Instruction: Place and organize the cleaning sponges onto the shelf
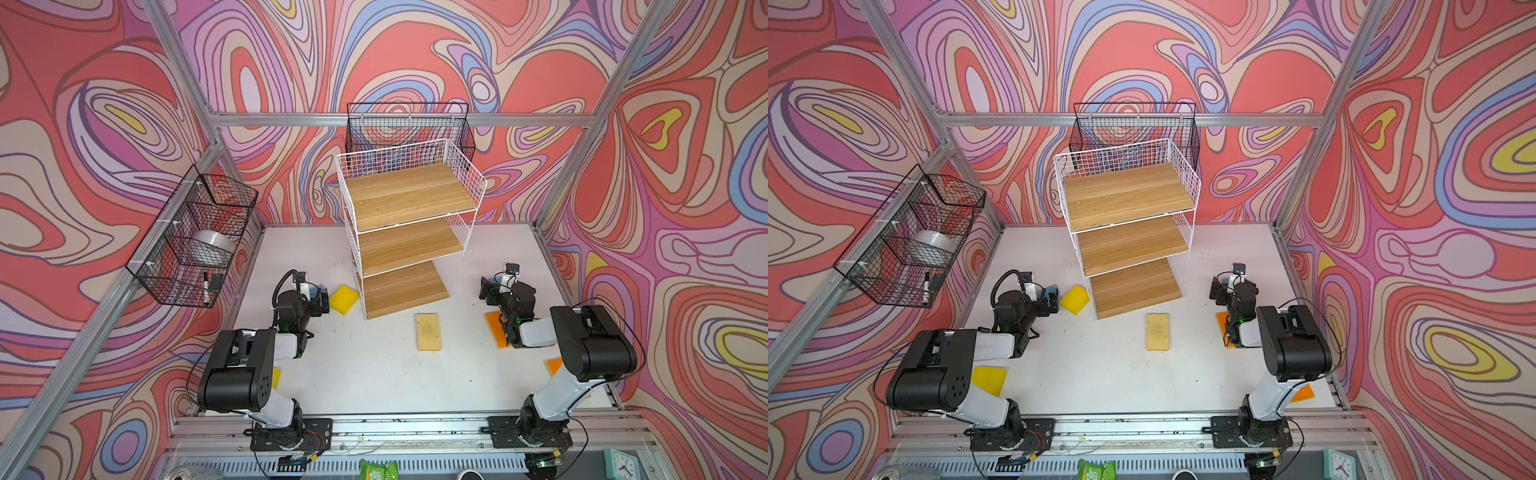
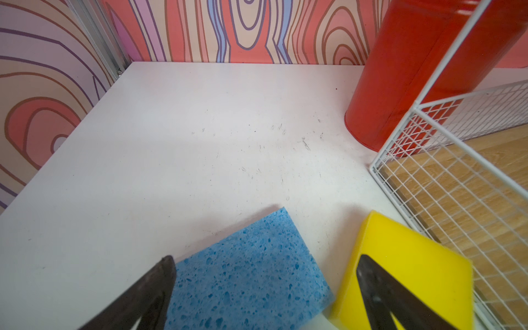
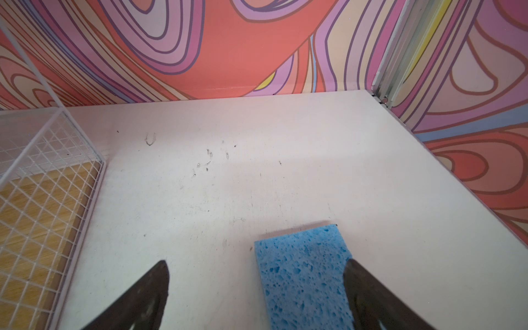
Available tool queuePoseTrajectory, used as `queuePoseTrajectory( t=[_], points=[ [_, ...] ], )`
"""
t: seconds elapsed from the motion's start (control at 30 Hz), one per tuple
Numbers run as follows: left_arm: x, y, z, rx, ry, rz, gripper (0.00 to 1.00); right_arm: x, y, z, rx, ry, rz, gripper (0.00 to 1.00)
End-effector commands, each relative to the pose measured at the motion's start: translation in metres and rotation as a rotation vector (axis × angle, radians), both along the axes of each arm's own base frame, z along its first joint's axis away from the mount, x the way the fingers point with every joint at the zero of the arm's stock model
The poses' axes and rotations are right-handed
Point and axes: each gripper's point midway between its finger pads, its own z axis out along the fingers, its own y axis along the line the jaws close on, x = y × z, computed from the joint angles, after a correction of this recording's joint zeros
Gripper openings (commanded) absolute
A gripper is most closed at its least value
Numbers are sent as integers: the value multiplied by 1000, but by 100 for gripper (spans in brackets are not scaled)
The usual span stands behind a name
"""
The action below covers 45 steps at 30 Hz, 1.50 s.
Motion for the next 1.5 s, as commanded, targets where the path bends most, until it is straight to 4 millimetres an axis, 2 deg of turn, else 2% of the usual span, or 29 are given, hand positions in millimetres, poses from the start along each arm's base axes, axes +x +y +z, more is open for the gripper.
queuePoseTrajectory(
  t=[0.0, 0.33, 0.5, 0.63, 0.77, 0.83, 0.87, 1.0, 1.07, 1.2, 1.33, 1.47],
  points=[
    [2, 1, 4, 11, -14, 4, 100, 4, -1, 7, 0, -19, -2, 98],
    [2, 0, 5, 10, -20, 0, 100, 3, -1, 7, 1, -18, -3, 98],
    [1, -2, 11, 12, -7, -17, 98, -10, -6, 26, -15, -76, -50, 98],
    [-3, -2, 24, 11, 34, -4, 100, -13, -13, 37, 52, 55, -127, 98],
    [-12, -9, 45, 27, 66, -11, 100, -16, 3, 48, 142, 115, -69, 95],
    [-21, -12, 55, 8, 75, -14, 100, -19, 3, 55, 184, 136, -89, 93],
    [-18, -12, 79, -7, 39, -8, 100, -22, 4, 59, 200, 150, -92, 92],
    [-35, -15, 115, -64, 55, 0, 100, -39, 7, 73, 267, 195, -104, 87],
    [-50, -27, 125, -104, 118, -56, 100, -50, 13, 83, 306, 202, -81, 85],
    [-87, -48, 131, -40, 230, -95, 100, -78, 23, 91, 412, 226, -65, 80],
    [-120, -59, 141, -179, 258, -107, 99, -103, 46, 87, 535, 296, 14, 76],
    [-149, -76, 138, -290, 299, -150, 89, -131, 70, 77, 644, 376, 105, 69]
  ],
)
